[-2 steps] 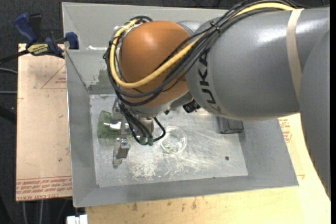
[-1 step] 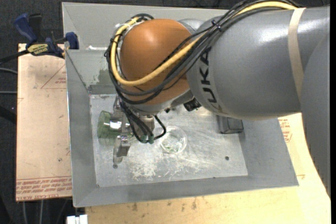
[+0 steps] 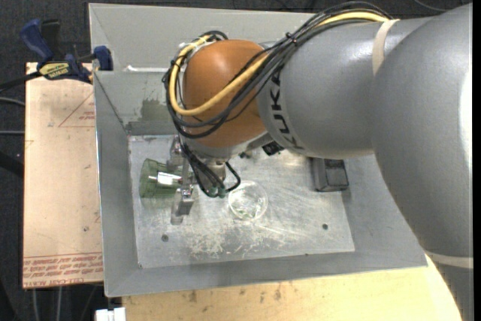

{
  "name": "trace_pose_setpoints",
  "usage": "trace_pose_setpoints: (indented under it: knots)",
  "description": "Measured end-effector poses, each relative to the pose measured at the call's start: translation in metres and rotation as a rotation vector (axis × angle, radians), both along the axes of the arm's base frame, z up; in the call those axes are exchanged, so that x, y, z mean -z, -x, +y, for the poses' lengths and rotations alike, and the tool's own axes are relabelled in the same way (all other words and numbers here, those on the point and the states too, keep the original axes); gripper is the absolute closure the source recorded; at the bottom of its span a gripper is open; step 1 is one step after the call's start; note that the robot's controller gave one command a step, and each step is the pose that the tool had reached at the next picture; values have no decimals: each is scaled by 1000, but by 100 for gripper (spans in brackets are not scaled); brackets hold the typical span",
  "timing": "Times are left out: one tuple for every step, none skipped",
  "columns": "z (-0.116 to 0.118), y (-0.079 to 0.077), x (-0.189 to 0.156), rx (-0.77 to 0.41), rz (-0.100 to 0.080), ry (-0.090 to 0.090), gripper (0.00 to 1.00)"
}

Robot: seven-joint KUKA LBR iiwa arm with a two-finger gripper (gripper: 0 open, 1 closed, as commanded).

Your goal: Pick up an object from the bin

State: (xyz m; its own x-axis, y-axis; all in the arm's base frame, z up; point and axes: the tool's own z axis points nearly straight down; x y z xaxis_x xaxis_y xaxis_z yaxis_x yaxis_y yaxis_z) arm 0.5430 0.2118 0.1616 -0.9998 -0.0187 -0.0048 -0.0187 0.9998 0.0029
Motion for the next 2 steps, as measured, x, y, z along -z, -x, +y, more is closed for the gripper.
trace_pose_setpoints:
  knots:
    - [-30, -43, 3, -179, 3, 2, 0]
    - [-24, -42, 23, 91, 3, 1, 0]
